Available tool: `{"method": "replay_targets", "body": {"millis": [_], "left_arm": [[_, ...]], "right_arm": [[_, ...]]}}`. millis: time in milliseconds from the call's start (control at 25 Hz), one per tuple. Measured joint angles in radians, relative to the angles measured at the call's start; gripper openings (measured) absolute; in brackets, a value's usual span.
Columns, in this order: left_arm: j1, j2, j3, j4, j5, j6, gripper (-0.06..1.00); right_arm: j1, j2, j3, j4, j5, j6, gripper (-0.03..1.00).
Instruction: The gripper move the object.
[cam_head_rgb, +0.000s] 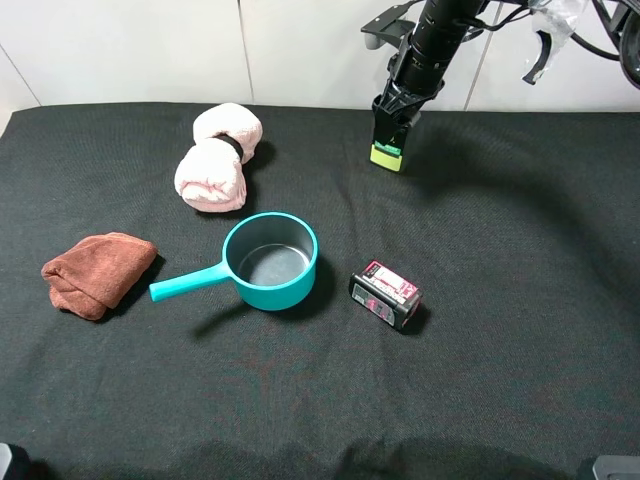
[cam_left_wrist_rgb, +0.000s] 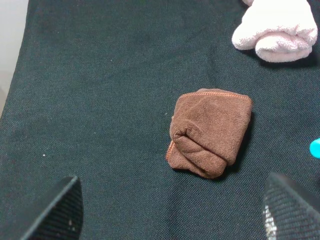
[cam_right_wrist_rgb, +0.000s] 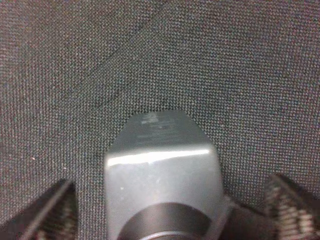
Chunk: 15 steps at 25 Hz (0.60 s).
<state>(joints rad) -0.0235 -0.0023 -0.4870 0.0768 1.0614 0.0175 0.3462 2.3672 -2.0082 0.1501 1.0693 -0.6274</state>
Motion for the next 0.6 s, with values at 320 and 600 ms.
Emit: {"method": "replay_targets", "body": {"millis": [320,600], "left_arm": [[0.0,0.0,0.0,0.0,0.0,0.0,0.77],[0.0,0.0,0.0,0.0,0.0,0.0,0.77]], "right_arm": [[0.0,0.0,0.0,0.0,0.003,0.0,0.34],[0.0,0.0,0.0,0.0,0.005,0.0,0.3]]}}
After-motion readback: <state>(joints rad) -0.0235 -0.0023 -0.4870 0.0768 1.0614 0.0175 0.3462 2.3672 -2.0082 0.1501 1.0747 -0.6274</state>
